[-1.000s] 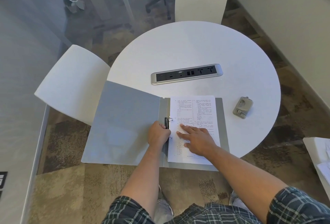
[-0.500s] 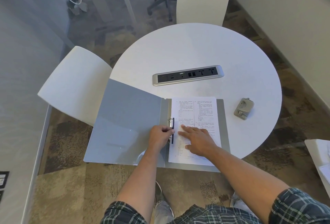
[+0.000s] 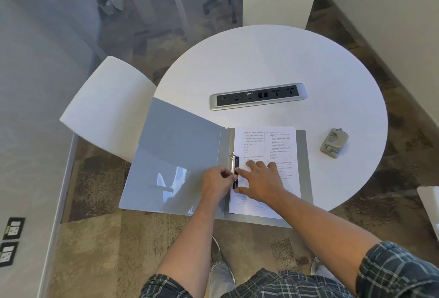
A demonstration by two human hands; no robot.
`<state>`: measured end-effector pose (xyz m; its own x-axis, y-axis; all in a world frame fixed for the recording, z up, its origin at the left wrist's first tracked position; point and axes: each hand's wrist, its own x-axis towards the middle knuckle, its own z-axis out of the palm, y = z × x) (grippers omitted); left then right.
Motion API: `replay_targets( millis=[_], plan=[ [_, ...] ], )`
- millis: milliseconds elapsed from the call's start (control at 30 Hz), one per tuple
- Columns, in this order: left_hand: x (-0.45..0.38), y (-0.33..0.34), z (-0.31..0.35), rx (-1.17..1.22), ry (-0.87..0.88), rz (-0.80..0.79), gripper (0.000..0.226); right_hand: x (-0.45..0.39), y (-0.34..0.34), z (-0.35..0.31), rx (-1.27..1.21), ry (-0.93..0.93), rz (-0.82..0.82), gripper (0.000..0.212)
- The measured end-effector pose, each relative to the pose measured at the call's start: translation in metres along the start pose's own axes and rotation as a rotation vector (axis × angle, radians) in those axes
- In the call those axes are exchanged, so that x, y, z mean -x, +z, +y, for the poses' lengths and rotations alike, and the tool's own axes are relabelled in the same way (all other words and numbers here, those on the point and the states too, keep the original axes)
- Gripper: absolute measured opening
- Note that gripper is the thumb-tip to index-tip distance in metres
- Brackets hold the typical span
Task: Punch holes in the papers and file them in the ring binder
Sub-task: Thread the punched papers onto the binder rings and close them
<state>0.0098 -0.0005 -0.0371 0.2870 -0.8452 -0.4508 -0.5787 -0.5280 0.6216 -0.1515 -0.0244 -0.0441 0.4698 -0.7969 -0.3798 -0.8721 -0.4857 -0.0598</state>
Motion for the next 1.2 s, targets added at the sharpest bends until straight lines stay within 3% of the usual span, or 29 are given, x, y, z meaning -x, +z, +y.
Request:
replay_targets(
  millis=[333, 667, 1200],
  plan=[
    [0.011, 0.006, -0.003, 0.083, -0.054, 0.078, 0.022, -0.009, -0.004, -0.012, 0.054, 0.025, 0.058, 0.055],
    [0.009, 0.005, 0.0, 0.088, -0.085, 0.034, 0.023, -0.009, 0.002, -0.007, 0.027, -0.024, 0.081, 0.075],
    [0.01, 0.004, 0.002, 0.09, -0.135, 0.114, 0.039, -0.014, 0.004, -0.009, -0.067, 0.036, 0.099, 0.074]
  ],
)
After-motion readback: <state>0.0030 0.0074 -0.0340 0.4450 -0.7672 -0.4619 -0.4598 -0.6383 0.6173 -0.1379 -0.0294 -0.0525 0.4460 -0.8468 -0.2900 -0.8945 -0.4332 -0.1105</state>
